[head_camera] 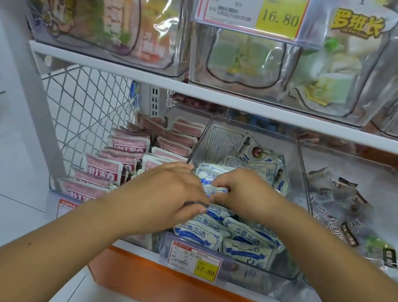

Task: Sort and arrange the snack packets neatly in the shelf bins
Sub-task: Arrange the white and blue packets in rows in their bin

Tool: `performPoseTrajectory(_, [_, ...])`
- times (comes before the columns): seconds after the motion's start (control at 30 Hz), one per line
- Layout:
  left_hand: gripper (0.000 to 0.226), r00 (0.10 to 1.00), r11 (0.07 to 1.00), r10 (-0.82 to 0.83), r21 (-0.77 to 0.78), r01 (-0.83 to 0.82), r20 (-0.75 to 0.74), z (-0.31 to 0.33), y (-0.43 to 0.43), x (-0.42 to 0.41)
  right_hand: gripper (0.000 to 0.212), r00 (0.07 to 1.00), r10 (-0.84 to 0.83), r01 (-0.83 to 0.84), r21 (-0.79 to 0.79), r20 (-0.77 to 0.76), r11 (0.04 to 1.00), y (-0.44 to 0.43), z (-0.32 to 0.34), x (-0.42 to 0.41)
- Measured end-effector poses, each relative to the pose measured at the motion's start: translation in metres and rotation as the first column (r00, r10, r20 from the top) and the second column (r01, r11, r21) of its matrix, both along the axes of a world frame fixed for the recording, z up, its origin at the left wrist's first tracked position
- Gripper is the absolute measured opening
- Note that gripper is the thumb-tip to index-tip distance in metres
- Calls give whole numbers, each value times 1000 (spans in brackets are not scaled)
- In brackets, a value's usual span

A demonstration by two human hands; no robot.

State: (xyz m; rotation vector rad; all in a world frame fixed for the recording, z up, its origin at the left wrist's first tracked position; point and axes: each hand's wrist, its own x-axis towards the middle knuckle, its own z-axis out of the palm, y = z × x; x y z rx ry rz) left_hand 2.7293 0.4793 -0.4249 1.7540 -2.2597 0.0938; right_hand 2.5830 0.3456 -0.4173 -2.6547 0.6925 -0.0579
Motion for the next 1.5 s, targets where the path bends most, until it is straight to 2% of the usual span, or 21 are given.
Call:
performPoseTrajectory(0.07, [27,1000,1000,7,-8,-7,-13,1,0,0,8,996,32,-37,-55,-78,998,-2,1,4])
performPoseTrajectory(0.17, [27,999,999,24,-27,-25,-32,2,0,-1,13,974,78,-85,-25,-211,996,-3,12,-2])
performPoseTrajectory(0.2, [27,999,999,31,-34,-32,-44,2,-1,-1,15,978,66,-64,17,-200,998,-5,19,-6])
performPoseTrajectory(0.27, [28,995,998,53,-35,-56,-82,3,-4,0,14,998,-46,50,84,-46,995,-12,29,-13])
performPoseTrajectory(0.33, [34,991,996,84,-30,-87,-102,4,-6,-1,30,991,-129,130,-30,30,991,-23,28,-17])
performPoseTrajectory(0.37, [38,989,994,103,-22,-106,-103,5,-8,-3,35,991,-132,128,-92,-33,987,-26,25,-17])
performPoseTrajectory(0.43, [48,984,989,150,5,-150,-96,8,-11,-8,29,976,-63,49,-71,-206,996,-26,12,-18])
performPoseTrajectory(0.53, [56,984,983,178,44,-177,-3,12,-21,-16,28,959,38,-32,27,-280,999,-17,9,-25])
performPoseTrajectory(0.67, [48,968,975,161,124,-186,190,9,-46,-22,40,912,115,-67,133,-393,989,-18,30,-36])
performPoseTrajectory(0.73, [43,956,975,135,137,-175,259,7,-52,-20,34,921,100,-42,161,-376,986,-28,40,-35])
performPoseTrajectory(0.8, [41,952,974,117,156,-166,282,5,-51,-16,26,966,-32,57,92,-255,994,-46,45,-29])
performPoseTrajectory(0.87, [40,948,976,118,143,-167,297,4,-48,-15,24,974,-161,168,31,-158,985,-59,41,-21])
performPoseTrajectory(0.93, [39,947,978,128,122,-170,294,3,-48,-16,27,973,-142,146,9,-181,989,-61,32,-7])
performPoseTrajectory(1.0, [39,951,979,140,104,-175,277,3,-49,-18,15,971,-69,71,0,-227,997,-58,19,6])
performPoseTrajectory(1.07, [40,961,978,162,96,-187,224,3,-46,-17,29,981,-48,53,20,-190,998,-55,12,12])
performPoseTrajectory(1.1, [40,966,978,175,84,-193,189,2,-45,-16,29,985,-42,46,20,-166,999,-56,10,12])
performPoseTrajectory(1.17, [44,970,979,190,51,-200,150,3,-42,-16,18,982,-14,17,17,-186,1000,-57,11,7])
performPoseTrajectory(1.23, [49,969,979,183,64,-196,167,4,-42,-17,9,974,9,9,76,-227,997,-57,17,-2])
performPoseTrajectory(1.3, [51,961,971,182,118,-209,210,6,-43,-18,18,978,-31,60,131,-208,990,-59,31,-13])
performPoseTrajectory(1.4, [51,954,965,190,134,-225,233,8,-44,-19,23,982,-163,162,-19,-97,987,-75,49,-22])
performPoseTrajectory(1.5, [51,954,966,188,134,-223,233,9,-43,-20,30,953,-190,160,-141,-237,977,-85,40,-20])
